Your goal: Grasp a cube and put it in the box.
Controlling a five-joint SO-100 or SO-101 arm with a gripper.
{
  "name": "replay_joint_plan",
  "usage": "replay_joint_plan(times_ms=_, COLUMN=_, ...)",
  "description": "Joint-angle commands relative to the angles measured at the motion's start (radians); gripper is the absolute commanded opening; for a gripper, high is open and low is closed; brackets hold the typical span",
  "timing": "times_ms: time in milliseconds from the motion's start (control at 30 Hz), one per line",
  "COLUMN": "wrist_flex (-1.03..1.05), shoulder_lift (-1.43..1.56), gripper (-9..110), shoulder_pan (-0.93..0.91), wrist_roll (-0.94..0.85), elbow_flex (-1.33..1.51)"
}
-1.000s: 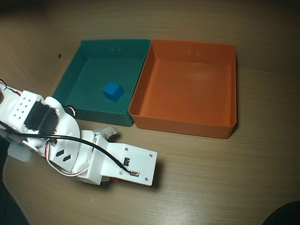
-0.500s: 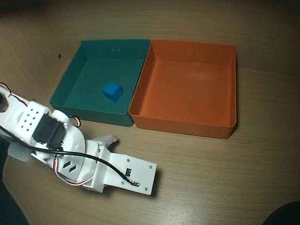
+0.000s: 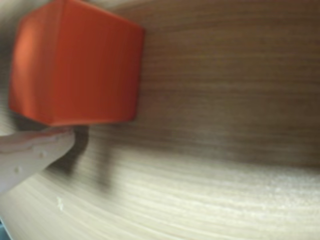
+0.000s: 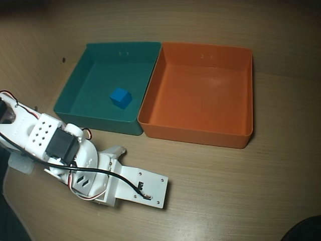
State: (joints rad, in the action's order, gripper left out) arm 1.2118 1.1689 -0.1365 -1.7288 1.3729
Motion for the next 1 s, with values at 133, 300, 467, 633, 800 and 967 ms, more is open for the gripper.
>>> replay_joint_plan(times_ms=133, wrist_flex=-0.098, shoulder_lift=0.021, gripper=46, shoulder_pan=0.015, wrist_roll=-0.005, elbow_flex=-0.041)
replay_joint_plan(times_ms=300, wrist_flex=-0.120, shoulder_lift=0.006, gripper=46, shoulder_pan=0.011, wrist_roll=-0.003, elbow_flex=-0.037)
replay_joint_plan(times_ms=467, wrist_flex=-0.126, shoulder_lift=-0.023, gripper=44, shoulder_pan=0.011, wrist_roll=-0.005, elbow_flex=-0.041)
replay_joint_plan(times_ms=633, wrist_flex=-0.120, shoulder_lift=-0.018, gripper=36, shoulder_pan=0.012, wrist_roll=0.006, elbow_flex=-0.040)
replay_joint_plan(times_ms=800, wrist_flex=-0.120, shoulder_lift=-0.023, gripper=18, shoulder_pan=0.015, wrist_roll=0.011, elbow_flex=-0.038)
replay_joint_plan(times_ms=967, wrist_flex=-0.120, shoulder_lift=-0.017, gripper=-5, shoulder_pan=0.014, wrist_roll=0.014, elbow_flex=-0.038)
